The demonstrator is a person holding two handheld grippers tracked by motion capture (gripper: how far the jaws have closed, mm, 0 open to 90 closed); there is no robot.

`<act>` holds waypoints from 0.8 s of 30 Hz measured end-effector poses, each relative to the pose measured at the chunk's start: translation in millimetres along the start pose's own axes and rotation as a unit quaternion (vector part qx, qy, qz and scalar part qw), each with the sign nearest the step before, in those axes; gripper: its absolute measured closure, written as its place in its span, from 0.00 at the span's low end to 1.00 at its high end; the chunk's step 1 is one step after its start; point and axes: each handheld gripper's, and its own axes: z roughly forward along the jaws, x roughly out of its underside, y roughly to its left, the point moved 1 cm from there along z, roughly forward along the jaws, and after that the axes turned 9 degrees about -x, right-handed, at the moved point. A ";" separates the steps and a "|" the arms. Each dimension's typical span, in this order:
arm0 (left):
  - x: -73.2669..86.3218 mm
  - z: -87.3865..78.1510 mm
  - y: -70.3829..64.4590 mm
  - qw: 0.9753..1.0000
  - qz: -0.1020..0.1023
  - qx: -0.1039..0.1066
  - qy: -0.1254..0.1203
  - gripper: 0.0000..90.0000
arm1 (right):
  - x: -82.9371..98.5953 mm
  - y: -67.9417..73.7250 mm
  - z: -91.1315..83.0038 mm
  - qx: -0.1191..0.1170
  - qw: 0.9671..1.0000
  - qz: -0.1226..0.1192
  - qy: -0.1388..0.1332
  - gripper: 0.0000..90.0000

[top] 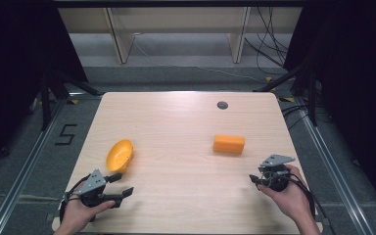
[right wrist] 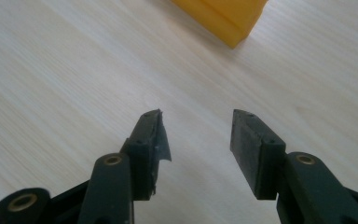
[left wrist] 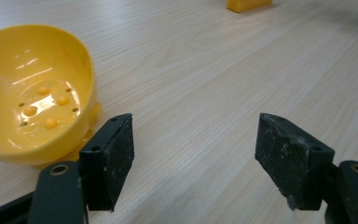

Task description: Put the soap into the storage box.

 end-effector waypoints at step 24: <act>0.8 0.0 -0.7 1.000 0.008 0.003 0.002 0.30 | -136.7 -47.5 27.8 -0.033 0.944 -0.238 0.227 0.45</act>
